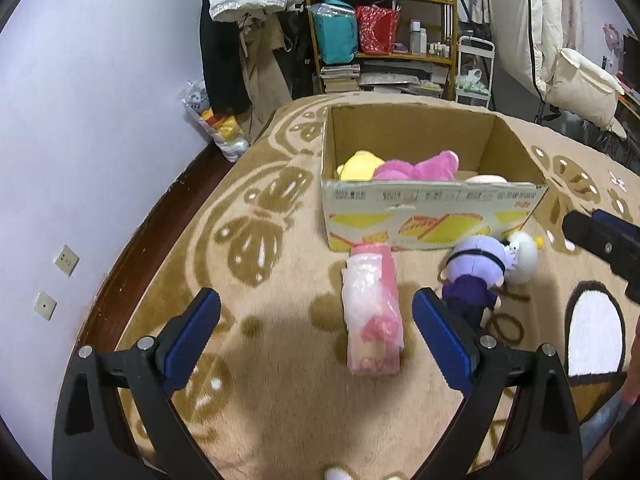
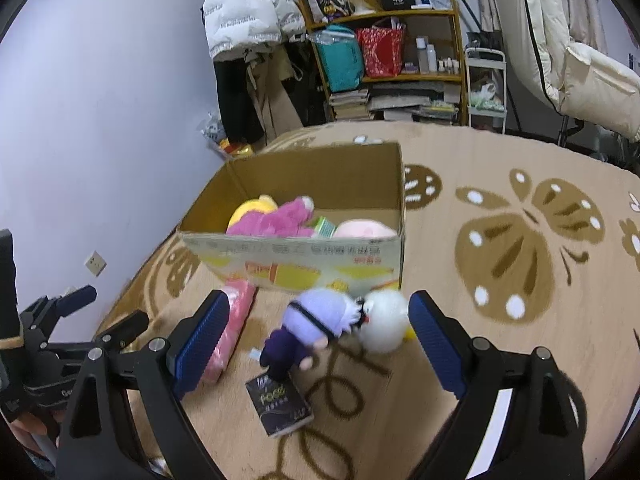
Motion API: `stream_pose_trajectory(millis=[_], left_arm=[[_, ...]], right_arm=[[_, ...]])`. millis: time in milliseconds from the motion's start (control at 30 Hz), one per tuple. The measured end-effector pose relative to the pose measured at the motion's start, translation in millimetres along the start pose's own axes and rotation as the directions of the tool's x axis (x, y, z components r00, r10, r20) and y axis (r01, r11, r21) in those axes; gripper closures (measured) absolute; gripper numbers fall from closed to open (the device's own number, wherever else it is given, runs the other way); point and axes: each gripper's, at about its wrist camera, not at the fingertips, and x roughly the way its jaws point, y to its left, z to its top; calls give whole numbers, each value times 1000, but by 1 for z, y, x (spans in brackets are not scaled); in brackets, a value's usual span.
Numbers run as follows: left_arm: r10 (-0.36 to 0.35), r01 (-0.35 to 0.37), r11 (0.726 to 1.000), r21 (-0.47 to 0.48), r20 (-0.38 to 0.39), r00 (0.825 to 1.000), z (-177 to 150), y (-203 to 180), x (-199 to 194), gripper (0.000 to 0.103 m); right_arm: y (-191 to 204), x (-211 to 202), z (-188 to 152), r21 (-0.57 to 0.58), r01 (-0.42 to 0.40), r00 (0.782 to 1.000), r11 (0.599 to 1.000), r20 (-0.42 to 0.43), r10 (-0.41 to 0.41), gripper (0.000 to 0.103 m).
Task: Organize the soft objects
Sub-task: 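Reach the left tool to the pink-wrapped roll while the right tool approaches the black tissue pack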
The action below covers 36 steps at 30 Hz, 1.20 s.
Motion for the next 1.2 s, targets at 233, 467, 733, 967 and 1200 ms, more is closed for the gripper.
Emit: stream_pose_trajectory(millis=[233, 467, 733, 967, 1200], left_arm=[[4, -4, 1000, -4, -43, 999, -8, 2, 6, 7], [-4, 4, 1000, 1, -107, 994, -14, 0, 21, 7], [-25, 25, 1000, -2, -158, 987, -16, -1, 39, 7], [-35, 38, 999, 13, -210, 977, -17, -8, 55, 7], [-57, 61, 998, 7, -261, 964, -18, -12, 72, 7]], right_arm=[[3, 1, -18, -5, 4, 999, 1000, -40, -4, 8], [1, 7, -30, -2, 11, 996, 1000, -84, -11, 8], [2, 17, -43, -11, 14, 989, 1000, -144, -16, 8], [8, 31, -54, -32, 1, 980, 999, -201, -8, 8], [17, 49, -64, -66, -14, 968, 998, -252, -3, 8]])
